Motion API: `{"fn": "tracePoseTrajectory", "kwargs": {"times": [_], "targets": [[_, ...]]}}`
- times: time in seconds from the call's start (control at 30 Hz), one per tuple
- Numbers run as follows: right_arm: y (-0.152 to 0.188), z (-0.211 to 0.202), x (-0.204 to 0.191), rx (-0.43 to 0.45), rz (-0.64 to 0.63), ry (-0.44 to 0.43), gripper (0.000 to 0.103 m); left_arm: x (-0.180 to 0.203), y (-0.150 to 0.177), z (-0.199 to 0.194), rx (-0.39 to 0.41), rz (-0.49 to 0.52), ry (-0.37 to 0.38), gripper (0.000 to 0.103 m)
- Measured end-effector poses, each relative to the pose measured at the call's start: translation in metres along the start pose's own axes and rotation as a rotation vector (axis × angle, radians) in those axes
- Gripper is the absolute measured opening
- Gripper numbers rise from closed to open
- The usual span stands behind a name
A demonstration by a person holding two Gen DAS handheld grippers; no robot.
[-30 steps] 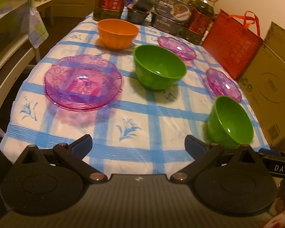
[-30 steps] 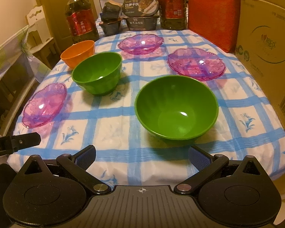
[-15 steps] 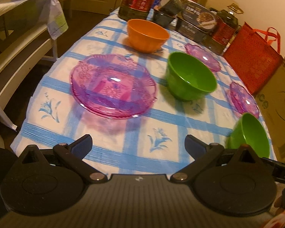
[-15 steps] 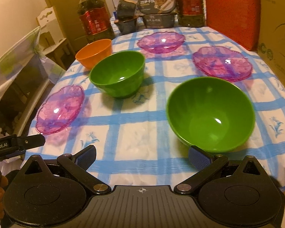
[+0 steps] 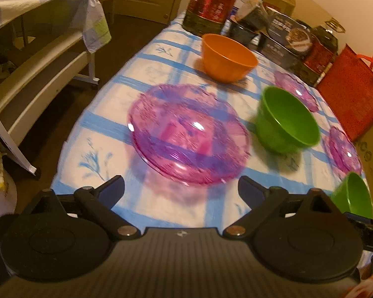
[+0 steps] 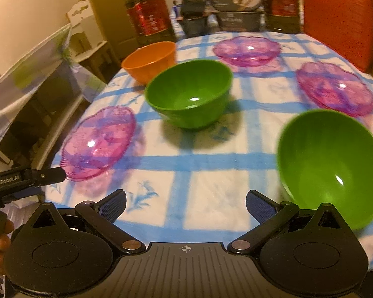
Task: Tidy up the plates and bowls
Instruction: 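Grasp a pink glass plate rim with the left tool while the right tool grasps another pink plate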
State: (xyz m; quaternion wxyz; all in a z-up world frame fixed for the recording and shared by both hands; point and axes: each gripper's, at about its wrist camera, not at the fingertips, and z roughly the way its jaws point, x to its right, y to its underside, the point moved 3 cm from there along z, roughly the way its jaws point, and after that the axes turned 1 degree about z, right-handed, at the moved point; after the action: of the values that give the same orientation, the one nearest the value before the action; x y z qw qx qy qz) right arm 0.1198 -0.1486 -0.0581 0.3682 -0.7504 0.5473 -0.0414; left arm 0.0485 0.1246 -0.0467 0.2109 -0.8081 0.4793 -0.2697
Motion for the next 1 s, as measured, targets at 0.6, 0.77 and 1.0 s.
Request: {"fn": "tracePoseTrajectory", "kwargs": {"times": [0.6, 0.77, 1.0], "targets": [[-0.041, 0.093, -0.046, -0.014, -0.029, -0.08, 0.064, -0.04, -0.042, 0.057, 0.013, 0.042, -0.032, 0.069], [-0.05, 0.11, -0.054, -0.013, -0.033, -0.094, 0.057, -0.046, -0.047, 0.066, 0.013, 0.036, -0.035, 0.055], [-0.058, 0.128, -0.063, -0.027, -0.048, -0.095, 0.044, -0.052, -0.048, 0.075, 0.0, 0.028, -0.017, 0.032]]}}
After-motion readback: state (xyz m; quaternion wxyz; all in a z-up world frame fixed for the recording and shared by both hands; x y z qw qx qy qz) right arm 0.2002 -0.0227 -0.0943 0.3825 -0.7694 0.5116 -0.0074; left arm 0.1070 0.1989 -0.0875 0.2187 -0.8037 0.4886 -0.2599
